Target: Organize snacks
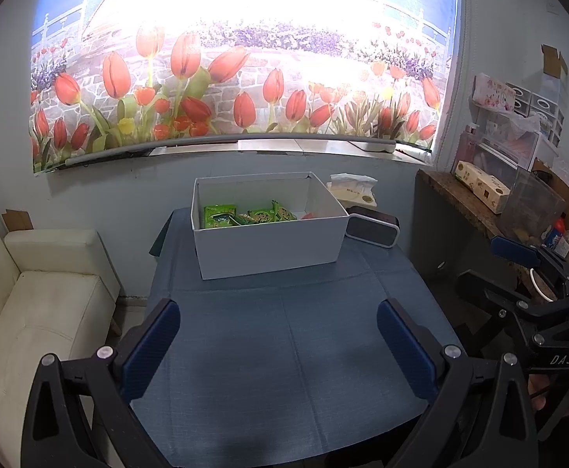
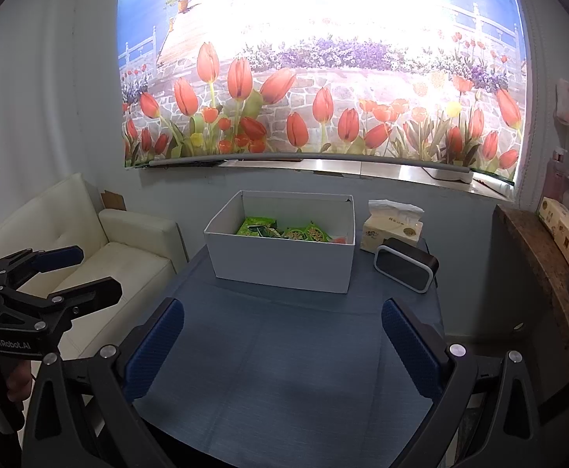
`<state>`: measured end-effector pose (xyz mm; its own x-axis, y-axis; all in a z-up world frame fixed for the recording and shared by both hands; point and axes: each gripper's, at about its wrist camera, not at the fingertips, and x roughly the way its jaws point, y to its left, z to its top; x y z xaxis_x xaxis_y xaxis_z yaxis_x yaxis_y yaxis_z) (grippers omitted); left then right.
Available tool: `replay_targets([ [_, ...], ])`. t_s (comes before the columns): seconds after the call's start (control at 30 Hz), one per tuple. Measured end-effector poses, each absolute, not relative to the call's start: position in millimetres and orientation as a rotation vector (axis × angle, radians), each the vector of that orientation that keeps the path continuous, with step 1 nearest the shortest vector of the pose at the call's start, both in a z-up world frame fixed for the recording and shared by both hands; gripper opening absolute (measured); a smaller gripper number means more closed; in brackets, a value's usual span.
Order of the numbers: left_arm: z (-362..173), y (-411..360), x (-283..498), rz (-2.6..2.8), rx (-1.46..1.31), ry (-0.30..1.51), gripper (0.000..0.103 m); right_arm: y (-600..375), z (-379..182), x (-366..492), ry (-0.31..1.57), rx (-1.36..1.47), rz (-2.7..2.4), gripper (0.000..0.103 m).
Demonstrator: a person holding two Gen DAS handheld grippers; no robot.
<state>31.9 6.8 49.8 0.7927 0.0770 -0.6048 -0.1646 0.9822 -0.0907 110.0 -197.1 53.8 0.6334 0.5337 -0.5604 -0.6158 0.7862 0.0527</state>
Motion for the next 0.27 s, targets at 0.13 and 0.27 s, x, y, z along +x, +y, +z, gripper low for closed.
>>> replay_targets([
  [0.13,50.0,7.4,31.9,0.125,-0.143,0.644,0.103,-197.1,54.0,109.5,0.591,-0.148,0.66,0.103],
  [0.27,51.5,7.7,29.7,0.104,-0.151,0.633,0.103,-196.8,54.0,110.7,0.592,-0.147,0.663,0.103],
])
